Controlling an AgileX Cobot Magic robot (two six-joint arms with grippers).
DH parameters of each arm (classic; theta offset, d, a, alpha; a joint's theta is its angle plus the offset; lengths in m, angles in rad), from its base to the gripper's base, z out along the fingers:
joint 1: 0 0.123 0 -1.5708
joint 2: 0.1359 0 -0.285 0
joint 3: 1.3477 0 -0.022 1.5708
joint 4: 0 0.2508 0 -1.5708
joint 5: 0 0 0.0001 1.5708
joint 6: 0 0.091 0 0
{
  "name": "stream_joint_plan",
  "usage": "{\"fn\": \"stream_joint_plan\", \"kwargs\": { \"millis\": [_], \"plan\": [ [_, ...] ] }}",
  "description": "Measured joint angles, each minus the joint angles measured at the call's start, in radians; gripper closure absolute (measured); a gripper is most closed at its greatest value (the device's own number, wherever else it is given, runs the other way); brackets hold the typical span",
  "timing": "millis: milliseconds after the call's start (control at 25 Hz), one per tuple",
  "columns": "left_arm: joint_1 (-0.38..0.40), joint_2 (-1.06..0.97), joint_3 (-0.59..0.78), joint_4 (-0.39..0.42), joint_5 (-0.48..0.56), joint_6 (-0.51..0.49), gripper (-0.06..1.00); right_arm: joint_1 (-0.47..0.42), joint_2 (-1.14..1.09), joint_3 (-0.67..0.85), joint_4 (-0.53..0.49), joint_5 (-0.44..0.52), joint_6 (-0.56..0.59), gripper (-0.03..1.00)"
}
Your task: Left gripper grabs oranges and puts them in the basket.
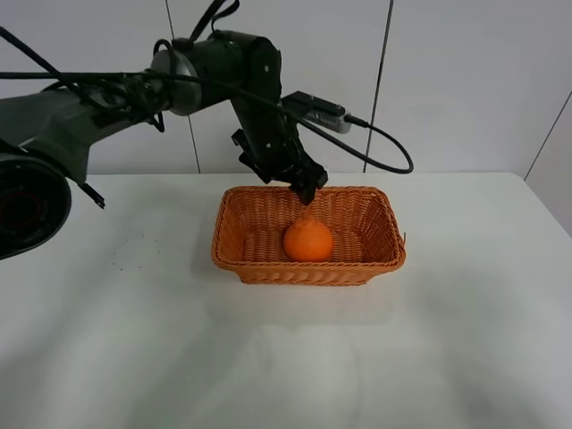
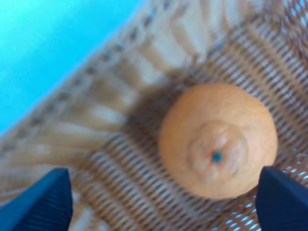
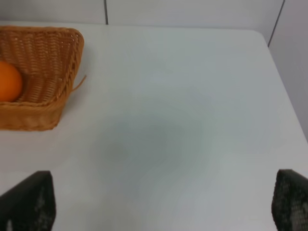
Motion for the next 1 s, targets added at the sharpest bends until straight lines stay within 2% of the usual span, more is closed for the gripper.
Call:
{"fn": "stream_joint_plan", "kwargs": {
  "millis": [160, 320, 560, 800, 920, 1000],
  "plan": [
    [0.008, -0.088, -0.005, 0.073, 0.021, -0.014, 0.07, 0.0, 0.0, 0.0, 0.0, 0.0, 0.0, 0.27],
    [0.062, -0.168, -0.006, 0.085, 0.041, -0.018, 0.07, 0.0, 0.0, 0.0, 0.0, 0.0, 0.0, 0.27],
    [0.251, -0.259, -0.006, 0.161, 0.061, -0.018, 0.07, 0.0, 0.0, 0.0, 0.0, 0.0, 0.0, 0.27],
    [0.48, -0.323, -0.006, 0.168, 0.057, -0.001, 0.07, 0.0, 0.0, 0.0, 0.0, 0.0, 0.0, 0.27],
    [0.553, -0.333, 0.009, 0.166, 0.059, 0.013, 0.07, 0.0, 0.0, 0.0, 0.0, 0.0, 0.0, 0.27],
    [0.592, -0.335, 0.024, 0.136, 0.058, 0.017, 0.08, 0.0, 0.0, 0.0, 0.0, 0.0, 0.0, 0.27]
  ]
}}
